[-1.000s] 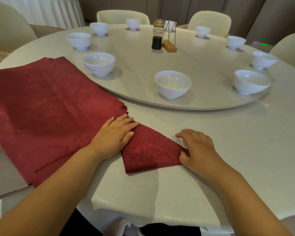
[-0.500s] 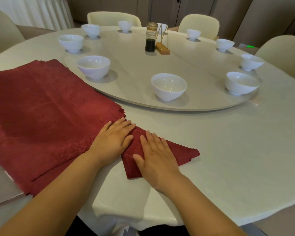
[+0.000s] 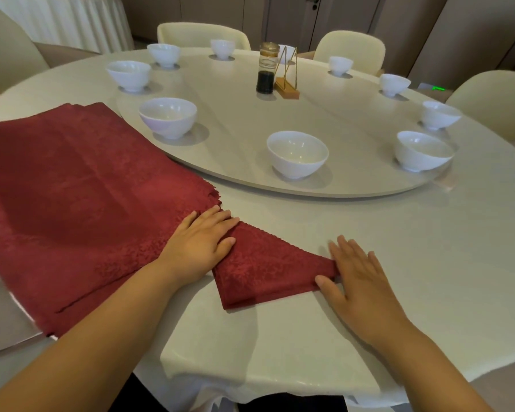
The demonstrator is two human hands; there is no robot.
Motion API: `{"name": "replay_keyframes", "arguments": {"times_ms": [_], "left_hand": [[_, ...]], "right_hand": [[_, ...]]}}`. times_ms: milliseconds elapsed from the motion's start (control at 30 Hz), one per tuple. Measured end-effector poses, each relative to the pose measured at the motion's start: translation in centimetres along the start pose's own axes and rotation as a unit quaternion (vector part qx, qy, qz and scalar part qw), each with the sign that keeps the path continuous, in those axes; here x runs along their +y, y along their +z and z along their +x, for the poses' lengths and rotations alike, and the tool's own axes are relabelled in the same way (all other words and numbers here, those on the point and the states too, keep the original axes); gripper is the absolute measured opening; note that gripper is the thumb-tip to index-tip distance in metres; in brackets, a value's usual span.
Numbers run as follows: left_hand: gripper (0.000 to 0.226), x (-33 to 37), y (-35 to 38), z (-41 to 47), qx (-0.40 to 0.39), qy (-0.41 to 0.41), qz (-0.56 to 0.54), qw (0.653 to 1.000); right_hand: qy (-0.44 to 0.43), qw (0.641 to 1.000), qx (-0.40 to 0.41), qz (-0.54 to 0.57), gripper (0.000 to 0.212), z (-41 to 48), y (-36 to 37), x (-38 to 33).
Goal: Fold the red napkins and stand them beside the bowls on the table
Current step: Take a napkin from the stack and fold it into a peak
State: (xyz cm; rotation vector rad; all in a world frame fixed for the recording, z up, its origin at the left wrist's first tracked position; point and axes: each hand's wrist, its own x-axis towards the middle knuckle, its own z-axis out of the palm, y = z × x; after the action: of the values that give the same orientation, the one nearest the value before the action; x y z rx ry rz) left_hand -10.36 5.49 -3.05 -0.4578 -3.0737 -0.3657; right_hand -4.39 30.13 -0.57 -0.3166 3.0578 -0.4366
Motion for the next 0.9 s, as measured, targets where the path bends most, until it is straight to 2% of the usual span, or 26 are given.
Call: {"name": "replay_keyframes", "arguments": {"times_ms": [100, 133, 200, 300, 400, 600, 700, 800, 900], "left_hand": [[0.1, 0.1, -0.1, 0.0, -0.002, -0.003, 0.002, 1.0], [0.1, 0.2, -0.1, 0.0, -0.003, -0.004, 0.001, 1.0], [0.101, 0.2, -0.2, 0.1, -0.002, -0.003, -0.002, 1.0], [0.099, 0.2, -0.2, -0.1, 0.02, 0.001, -0.017, 1.0], [0.093, 0.1, -0.2, -0.2, 0.059, 0.005, -0.053, 0.997], [0.091, 0.1, -0.3, 0.0, 0.086, -0.011, -0.1, 0.991], [0.091, -0.1, -0.7, -0.2, 0.097, -0.026, -0.118, 0.988], [0.082, -0.2, -0.9, -0.9, 0.126, 0.001, -0.171, 0.977], [0.057, 0.4, -1.7, -2.5, 0.102, 0.056, -0.268, 0.956]], "right_hand": [[-0.107, 0.986, 0.116, 0.044, 0.076, 0.6, 0.4, -1.8], [-0.156, 0.978, 0.128, 0.052, 0.065, 0.8, 0.8, -2.7], [-0.242, 0.962, 0.124, 0.022, 0.055, 0.9, 1.9, -4.2], [-0.273, 0.958, 0.081, -0.033, 0.053, 1.2, 3.0, -5.6], [-0.272, 0.959, 0.075, -0.018, 0.048, 1.6, 3.7, -5.8], [-0.282, 0.95, 0.127, 0.03, 0.036, 2.3, 3.9, -5.9], [-0.262, 0.952, 0.142, 0.071, 0.031, 2.6, 3.5, -5.6], [-0.215, 0.96, 0.099, 0.15, 0.038, 2.7, 2.8, -5.5], [-0.198, 0.961, 0.074, 0.177, 0.051, 2.8, 2.4, -5.6]]}}
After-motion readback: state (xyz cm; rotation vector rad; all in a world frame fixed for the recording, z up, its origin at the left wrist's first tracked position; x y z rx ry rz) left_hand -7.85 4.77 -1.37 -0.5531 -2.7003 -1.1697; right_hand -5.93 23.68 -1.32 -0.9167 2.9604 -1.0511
